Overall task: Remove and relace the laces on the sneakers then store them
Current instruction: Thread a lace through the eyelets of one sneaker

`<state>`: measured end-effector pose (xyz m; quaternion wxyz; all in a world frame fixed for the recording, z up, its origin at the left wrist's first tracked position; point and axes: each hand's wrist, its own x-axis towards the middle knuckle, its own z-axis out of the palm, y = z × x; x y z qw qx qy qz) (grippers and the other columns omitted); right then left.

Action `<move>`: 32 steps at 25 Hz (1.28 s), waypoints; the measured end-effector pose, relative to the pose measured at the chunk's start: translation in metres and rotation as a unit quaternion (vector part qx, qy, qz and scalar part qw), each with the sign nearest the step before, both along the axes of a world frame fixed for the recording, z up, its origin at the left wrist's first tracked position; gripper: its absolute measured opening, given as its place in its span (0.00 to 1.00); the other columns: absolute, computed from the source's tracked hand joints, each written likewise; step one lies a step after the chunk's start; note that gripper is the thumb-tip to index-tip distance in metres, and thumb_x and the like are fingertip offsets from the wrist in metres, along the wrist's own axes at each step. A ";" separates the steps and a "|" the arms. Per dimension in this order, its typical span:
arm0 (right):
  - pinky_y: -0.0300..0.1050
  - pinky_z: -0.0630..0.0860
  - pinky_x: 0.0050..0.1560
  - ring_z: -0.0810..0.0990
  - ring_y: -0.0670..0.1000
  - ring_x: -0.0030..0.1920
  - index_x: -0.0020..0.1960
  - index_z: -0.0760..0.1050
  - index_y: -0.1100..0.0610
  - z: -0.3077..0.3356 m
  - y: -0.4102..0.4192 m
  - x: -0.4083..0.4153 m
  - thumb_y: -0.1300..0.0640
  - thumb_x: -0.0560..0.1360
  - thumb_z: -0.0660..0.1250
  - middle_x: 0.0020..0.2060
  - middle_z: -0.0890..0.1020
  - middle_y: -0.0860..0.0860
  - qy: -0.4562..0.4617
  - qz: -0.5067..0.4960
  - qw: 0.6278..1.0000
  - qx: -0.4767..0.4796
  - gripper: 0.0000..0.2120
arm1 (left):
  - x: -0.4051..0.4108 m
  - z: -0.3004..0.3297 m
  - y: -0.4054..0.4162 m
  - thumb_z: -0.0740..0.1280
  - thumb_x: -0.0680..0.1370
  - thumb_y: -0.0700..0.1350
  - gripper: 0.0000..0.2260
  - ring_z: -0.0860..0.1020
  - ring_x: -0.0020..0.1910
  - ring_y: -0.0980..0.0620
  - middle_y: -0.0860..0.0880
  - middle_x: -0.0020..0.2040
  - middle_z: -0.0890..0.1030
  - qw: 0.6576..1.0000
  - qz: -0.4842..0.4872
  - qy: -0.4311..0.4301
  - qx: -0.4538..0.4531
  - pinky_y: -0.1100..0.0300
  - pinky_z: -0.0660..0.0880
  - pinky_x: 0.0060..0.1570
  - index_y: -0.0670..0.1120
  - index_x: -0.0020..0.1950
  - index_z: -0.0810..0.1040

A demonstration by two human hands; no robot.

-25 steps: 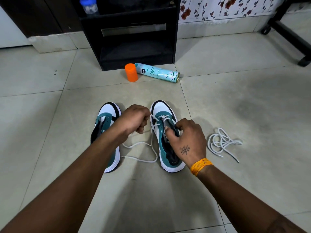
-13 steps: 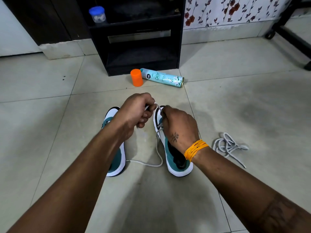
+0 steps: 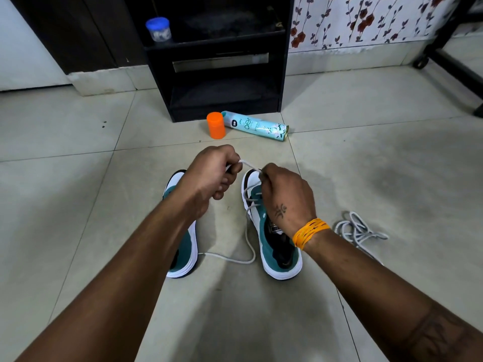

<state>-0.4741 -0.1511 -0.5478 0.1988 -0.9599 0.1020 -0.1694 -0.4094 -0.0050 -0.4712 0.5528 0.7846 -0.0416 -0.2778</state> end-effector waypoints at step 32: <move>0.48 0.63 0.32 0.75 0.58 0.36 0.42 0.70 0.54 0.007 0.006 -0.006 0.56 0.79 0.61 0.35 0.77 0.51 -0.097 -0.017 0.992 0.074 0.06 | -0.007 -0.015 0.000 0.56 0.81 0.34 0.15 0.85 0.46 0.42 0.36 0.51 0.86 0.972 0.002 0.008 -0.234 0.51 0.82 0.53 0.36 0.58 0.81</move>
